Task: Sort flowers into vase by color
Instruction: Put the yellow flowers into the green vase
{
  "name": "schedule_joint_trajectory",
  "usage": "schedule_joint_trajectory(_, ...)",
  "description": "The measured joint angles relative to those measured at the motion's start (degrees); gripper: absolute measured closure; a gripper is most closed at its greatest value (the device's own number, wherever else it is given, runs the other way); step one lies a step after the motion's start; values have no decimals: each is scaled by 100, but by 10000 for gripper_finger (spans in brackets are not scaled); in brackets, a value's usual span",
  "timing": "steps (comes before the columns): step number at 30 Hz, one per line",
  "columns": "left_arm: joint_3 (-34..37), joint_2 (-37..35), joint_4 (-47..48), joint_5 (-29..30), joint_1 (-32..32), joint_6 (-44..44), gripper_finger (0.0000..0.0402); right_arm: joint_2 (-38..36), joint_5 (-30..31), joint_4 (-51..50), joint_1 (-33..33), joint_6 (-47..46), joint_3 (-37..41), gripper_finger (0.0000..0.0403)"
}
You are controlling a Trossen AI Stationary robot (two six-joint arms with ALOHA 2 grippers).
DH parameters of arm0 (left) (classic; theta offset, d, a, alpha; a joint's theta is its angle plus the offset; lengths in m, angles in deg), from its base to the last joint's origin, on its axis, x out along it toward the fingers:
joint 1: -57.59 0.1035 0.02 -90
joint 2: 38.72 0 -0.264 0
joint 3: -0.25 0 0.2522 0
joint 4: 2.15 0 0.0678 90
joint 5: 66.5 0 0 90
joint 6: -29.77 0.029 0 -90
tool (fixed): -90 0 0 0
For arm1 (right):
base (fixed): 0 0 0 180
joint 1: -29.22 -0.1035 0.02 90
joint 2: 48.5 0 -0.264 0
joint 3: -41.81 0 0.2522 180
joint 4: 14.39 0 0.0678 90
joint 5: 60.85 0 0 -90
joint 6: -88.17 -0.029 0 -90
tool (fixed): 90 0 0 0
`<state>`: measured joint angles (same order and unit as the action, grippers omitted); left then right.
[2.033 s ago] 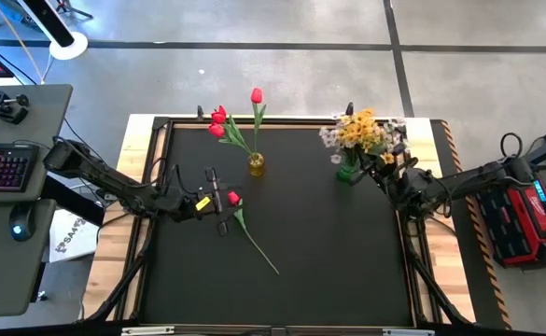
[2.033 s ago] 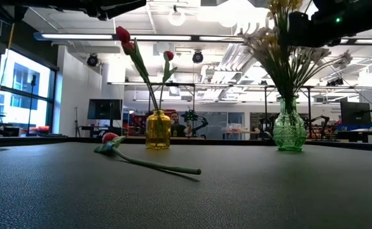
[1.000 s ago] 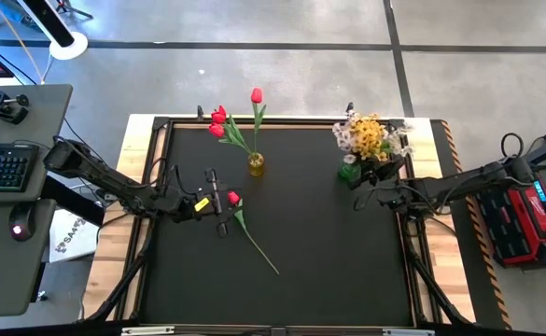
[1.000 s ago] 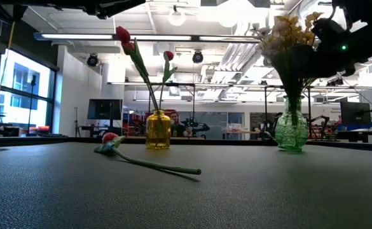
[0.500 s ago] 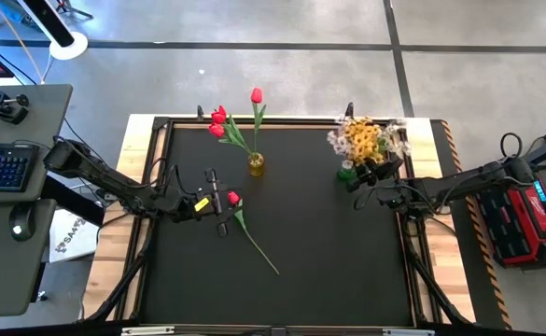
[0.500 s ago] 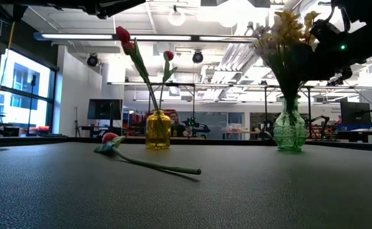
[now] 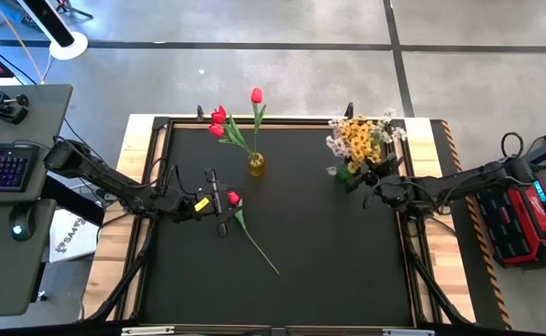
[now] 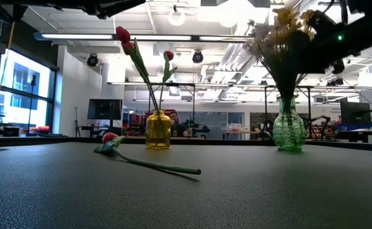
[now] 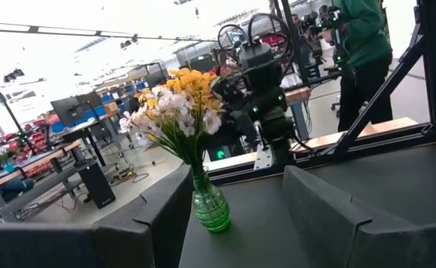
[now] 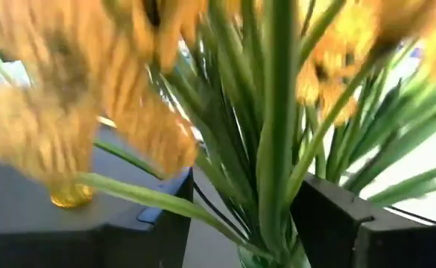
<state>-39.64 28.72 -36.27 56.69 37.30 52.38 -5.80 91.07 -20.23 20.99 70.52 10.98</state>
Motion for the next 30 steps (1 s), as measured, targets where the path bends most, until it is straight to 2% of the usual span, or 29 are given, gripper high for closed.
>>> schedule_joint_trajectory(6,0,0,19,0,0,0,202,0,-99,-850,0,-72,-622,204)
schedule_joint_trajectory(13,0,0,48,2,0,-2,202,-2,-398,-2907,0,-1055,-1583,204)
schedule_joint_trajectory(16,0,0,48,2,0,-4,202,0,-598,-3302,0,-1403,-1699,208)
schedule_joint_trajectory(20,0,0,48,2,0,-2,202,59,-775,-3390,0,-1656,-1623,253)
schedule_joint_trajectory(27,0,0,52,2,0,0,202,158,-822,-3423,1,-1492,-1616,387)
schedule_joint_trajectory(30,0,0,66,2,0,0,202,160,-778,-3450,12,-1573,-1616,389)
